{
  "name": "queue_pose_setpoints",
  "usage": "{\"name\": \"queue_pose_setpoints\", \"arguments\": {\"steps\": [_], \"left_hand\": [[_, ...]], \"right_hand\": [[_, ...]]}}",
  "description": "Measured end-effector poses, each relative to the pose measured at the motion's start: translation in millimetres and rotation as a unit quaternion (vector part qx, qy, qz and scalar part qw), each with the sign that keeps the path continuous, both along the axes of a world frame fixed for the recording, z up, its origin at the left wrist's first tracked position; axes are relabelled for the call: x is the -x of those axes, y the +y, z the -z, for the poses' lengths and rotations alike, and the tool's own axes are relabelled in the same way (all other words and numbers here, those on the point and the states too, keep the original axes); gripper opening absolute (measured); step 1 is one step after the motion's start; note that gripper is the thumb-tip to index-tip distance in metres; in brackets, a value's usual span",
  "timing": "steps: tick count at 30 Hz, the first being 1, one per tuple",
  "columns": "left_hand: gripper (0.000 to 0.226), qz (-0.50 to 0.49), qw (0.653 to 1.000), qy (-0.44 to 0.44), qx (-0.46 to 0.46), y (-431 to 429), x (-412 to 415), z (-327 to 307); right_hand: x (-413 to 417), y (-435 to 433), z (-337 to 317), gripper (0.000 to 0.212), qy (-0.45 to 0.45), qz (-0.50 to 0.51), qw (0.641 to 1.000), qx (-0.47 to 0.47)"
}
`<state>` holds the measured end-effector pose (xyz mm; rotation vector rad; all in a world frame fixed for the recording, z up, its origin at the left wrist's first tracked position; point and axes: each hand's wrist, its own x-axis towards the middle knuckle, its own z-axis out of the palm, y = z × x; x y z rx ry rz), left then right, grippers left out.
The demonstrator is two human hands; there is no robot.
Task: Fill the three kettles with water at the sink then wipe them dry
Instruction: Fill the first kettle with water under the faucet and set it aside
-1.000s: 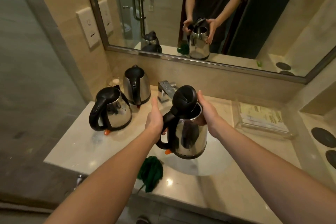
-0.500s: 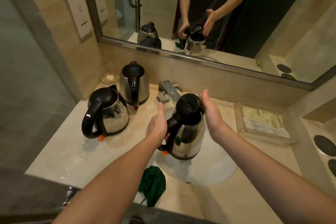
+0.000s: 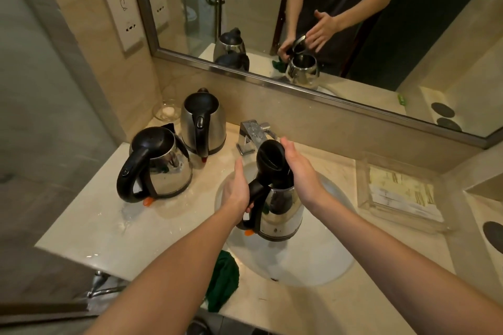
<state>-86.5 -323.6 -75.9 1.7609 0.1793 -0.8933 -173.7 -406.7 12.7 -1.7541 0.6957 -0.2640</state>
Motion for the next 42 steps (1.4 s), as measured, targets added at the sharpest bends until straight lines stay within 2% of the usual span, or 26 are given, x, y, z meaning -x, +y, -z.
{"name": "queue_pose_setpoints", "arguments": {"steps": [3, 6, 9, 11, 13, 15, 21, 29, 35, 42], "left_hand": [[0.064, -0.01, 1.0, -0.005, -0.005, 1, 0, 3], [0.06, -0.011, 1.0, -0.009, -0.015, 3, -1, 7], [0.074, -0.024, 1.0, 0.001, -0.009, 2, -6, 12], [0.077, -0.035, 0.999, 0.01, -0.008, 2, -6, 15], [0.087, -0.046, 0.999, 0.026, 0.013, 2, -5, 18], [0.099, -0.054, 0.997, 0.041, 0.023, 2, -5, 26], [0.079, -0.072, 0.995, 0.07, 0.004, -6, -10, 45], [0.083, -0.087, 0.989, 0.114, -0.026, -22, -29, 78], [0.106, -0.116, 0.982, 0.145, -0.023, -31, -44, 97], [0.091, -0.119, 0.982, 0.145, -0.003, -37, -47, 89]], "right_hand": [[0, -12, 7, 0.08, 0.0, 0.008, 1.0, -0.007], [1, -29, 18, 0.064, 0.003, 0.069, 0.997, -0.039], [-3, -53, 28, 0.062, 0.019, 0.141, 0.986, -0.081], [-7, -67, 37, 0.066, 0.068, 0.163, 0.975, -0.133], [-10, -76, 47, 0.074, 0.115, 0.151, 0.965, -0.183], [-13, -80, 57, 0.075, 0.125, 0.131, 0.961, -0.209], [-30, -89, 79, 0.067, 0.141, 0.081, 0.97, -0.179], [-63, -109, 98, 0.053, 0.161, -0.014, 0.977, -0.142], [-86, -121, 109, 0.057, 0.16, -0.041, 0.975, -0.145], [-101, -128, 114, 0.055, 0.161, -0.023, 0.973, -0.163]]}}
